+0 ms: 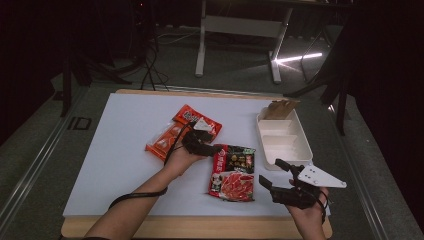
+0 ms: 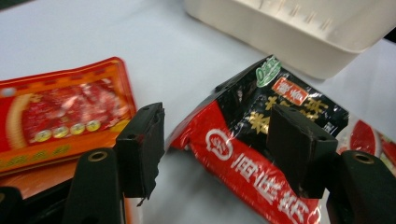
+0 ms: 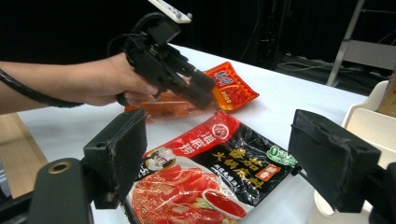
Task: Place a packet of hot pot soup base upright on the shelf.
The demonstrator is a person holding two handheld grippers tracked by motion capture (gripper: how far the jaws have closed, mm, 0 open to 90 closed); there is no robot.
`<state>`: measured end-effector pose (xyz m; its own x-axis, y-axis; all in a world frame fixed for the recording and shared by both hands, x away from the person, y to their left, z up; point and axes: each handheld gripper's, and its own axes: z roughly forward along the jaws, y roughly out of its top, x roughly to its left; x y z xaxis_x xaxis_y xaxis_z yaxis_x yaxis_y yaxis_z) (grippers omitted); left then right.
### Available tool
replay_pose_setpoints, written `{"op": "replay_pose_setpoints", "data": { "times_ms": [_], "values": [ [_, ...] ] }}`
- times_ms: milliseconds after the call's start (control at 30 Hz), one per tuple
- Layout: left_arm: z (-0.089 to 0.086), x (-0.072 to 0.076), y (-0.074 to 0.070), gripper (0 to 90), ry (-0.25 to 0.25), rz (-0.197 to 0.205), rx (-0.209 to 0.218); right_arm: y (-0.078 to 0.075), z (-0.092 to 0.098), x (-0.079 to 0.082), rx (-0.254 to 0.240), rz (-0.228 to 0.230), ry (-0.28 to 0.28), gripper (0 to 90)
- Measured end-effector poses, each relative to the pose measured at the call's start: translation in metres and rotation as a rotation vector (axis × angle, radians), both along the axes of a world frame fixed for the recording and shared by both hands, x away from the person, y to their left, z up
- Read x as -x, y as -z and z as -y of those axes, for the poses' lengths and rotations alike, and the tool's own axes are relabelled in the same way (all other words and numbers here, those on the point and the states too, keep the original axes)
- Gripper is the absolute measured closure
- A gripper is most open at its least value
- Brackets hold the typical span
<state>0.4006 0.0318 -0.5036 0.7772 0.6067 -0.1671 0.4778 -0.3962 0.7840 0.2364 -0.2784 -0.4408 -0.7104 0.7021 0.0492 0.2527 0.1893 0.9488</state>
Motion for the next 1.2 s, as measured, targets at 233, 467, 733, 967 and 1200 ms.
{"op": "replay_pose_setpoints", "data": {
  "times_ms": [233, 467, 733, 967, 1200],
  "values": [
    [0.008, -0.016, 0.017, 38.2, -0.007, -0.084, -0.038, 0.005, -0.004, -0.002, 0.018, -0.01, -0.02, 19.1],
    [0.016, -0.02, 0.031, 40.0, 0.013, -0.137, -0.069, 0.007, -0.005, -0.002, 0.023, -0.012, -0.029, 19.1],
    [0.025, -0.017, 0.037, 55.5, -0.033, -0.175, -0.088, 0.008, -0.007, -0.003, 0.036, -0.014, -0.034, 19.1],
    [0.027, -0.015, 0.033, 79.7, -0.054, -0.225, -0.092, 0.009, -0.007, -0.004, 0.048, -0.017, -0.028, 19.1],
    [0.025, -0.008, 0.02, 86.8, -0.049, -0.187, -0.061, 0.009, -0.007, -0.005, 0.04, -0.02, -0.018, 19.1]
  ]
}}
